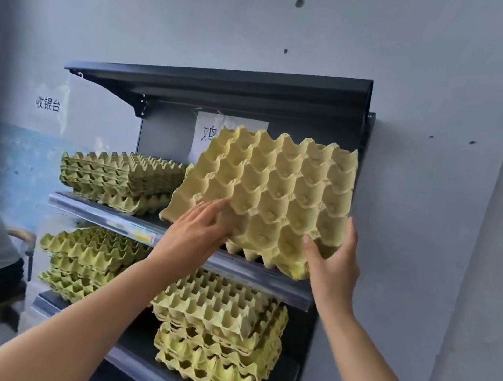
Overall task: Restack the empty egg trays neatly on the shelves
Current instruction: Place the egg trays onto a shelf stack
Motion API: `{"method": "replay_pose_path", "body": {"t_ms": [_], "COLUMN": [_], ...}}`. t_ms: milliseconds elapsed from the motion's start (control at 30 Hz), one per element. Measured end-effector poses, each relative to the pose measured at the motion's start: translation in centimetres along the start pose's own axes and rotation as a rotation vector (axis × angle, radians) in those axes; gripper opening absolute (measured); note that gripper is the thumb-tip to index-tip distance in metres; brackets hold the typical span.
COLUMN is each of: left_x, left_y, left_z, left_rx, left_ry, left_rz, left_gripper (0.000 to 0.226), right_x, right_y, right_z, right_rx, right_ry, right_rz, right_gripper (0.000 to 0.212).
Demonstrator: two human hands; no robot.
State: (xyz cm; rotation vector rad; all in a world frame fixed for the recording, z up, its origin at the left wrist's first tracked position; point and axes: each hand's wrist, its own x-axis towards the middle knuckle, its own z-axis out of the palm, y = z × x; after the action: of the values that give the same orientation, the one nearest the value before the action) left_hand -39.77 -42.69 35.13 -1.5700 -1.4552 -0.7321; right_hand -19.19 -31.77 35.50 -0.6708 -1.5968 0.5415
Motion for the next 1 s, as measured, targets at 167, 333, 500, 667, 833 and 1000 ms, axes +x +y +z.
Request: {"method": "replay_pose_path", "body": {"t_ms": [167,333,500,667,833,1000], "left_x": [1.1,2.4,1.8,1.1,0.6,0.5], "left_y": [-5.9,-12.5,-20.1,-27.6,-35.9,-44.4], "left_z": [1.2,2.3,3.6,4.7,6.0,7.2], "left_rx": [-0.008,0.061,0.074,0.026,-0.003,-0.039], "left_ry": [0.078,0.090,0.100,0.149,0.161,0.133], "left_rz": [-0.016,-0.100,-0.255,-0.336,-0.357,-0.324], "left_gripper": [0.040,0.041,0.032,0.011,0.010,0.013], "right_x": [3.3,6.8,8.4,9.8,10.3,11.4], "right_y": [-1.5,-3.0,-4.7,-5.0,-6.1,-6.8], "right_z": [6.3,12.9,20.3,28.1,35.7,43.9], "right_rx": [0.009,-0.001,-0.068,-0.093,-0.099,-0.074], "right_ry": [-0.051,-0.096,-0.181,-0.225,-0.296,-0.277], "right_rz": [-0.075,-0.134,-0.186,-0.181,-0.138,-0.051], "right_gripper": [0.078,0.077,0.071,0.062,0.059,0.059]}}
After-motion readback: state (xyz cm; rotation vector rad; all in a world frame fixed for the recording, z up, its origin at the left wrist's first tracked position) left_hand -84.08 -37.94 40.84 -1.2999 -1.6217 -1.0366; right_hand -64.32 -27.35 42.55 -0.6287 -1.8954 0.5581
